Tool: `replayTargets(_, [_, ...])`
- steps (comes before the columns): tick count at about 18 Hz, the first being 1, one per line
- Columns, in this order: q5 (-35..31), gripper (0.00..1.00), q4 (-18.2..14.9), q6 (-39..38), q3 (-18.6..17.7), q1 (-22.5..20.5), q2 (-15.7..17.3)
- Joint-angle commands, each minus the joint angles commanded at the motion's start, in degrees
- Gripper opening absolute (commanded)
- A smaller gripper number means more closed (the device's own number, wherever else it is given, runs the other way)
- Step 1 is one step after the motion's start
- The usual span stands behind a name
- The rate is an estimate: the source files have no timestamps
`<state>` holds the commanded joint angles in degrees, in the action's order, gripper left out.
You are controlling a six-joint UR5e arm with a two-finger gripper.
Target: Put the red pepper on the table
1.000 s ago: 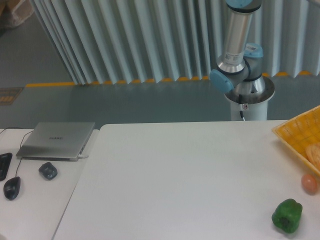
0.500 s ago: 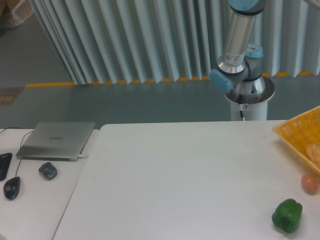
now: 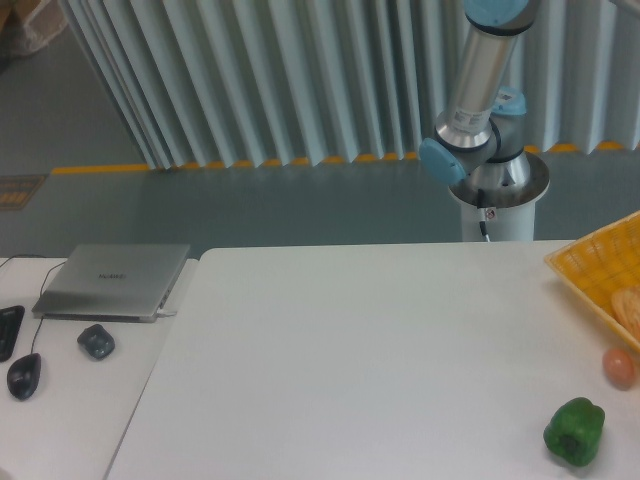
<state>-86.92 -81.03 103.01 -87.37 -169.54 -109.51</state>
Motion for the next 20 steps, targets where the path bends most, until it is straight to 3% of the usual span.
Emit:
replayTargets(11, [-2.82,1.0,-0.27,3.6,-5.17,0.88,0.7])
replayTargets(20, [-2.82,1.0,0.17,4.92,-6.76,0.53,0.62])
